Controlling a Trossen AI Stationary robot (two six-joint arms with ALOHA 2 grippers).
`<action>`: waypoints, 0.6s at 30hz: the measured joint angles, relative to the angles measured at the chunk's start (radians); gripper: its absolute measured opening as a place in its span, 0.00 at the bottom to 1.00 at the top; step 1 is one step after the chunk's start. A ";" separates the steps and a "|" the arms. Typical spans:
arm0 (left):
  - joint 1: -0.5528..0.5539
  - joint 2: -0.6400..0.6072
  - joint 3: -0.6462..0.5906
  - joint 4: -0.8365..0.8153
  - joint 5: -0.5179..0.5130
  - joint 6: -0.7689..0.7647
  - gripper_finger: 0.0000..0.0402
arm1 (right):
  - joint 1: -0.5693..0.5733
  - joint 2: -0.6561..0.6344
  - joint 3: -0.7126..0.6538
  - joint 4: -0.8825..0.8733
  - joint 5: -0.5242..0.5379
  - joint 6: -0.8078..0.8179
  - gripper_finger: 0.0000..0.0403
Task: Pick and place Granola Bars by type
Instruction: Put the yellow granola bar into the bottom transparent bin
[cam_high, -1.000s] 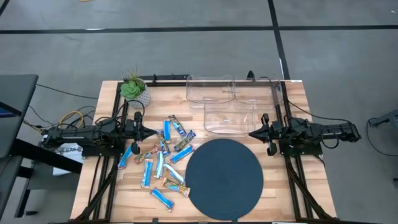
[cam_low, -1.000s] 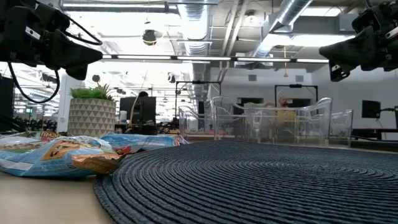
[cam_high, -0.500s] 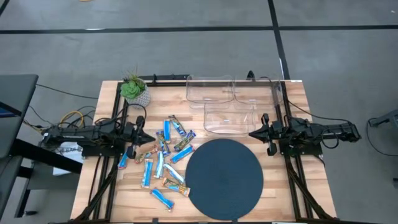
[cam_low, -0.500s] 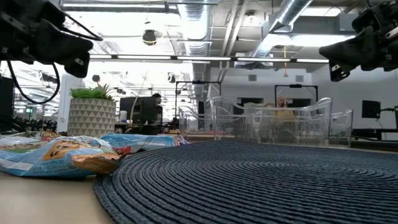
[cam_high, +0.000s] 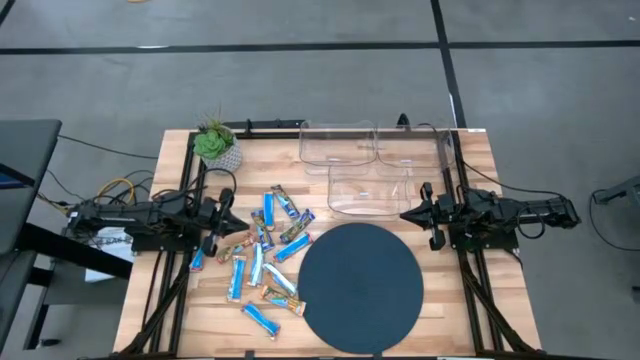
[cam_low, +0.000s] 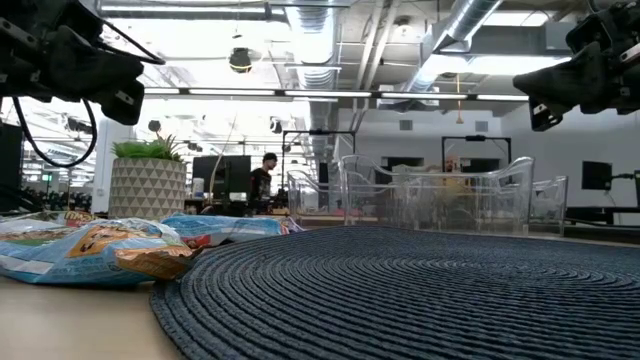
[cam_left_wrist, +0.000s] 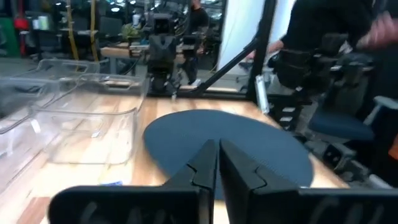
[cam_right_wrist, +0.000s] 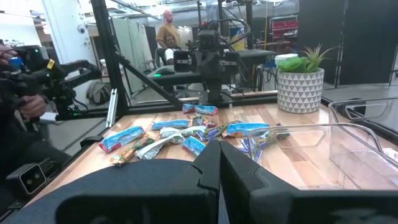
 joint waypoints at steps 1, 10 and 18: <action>0.000 0.007 0.007 -0.020 -0.010 0.007 0.06 | 0.000 0.000 0.000 0.000 0.000 0.000 0.00; 0.000 0.115 0.070 -0.079 -0.072 0.041 0.31 | 0.000 0.000 0.000 0.000 0.000 0.000 0.00; -0.022 0.312 0.192 -0.104 -0.091 0.089 0.37 | 0.000 0.000 0.000 0.000 0.000 0.000 0.00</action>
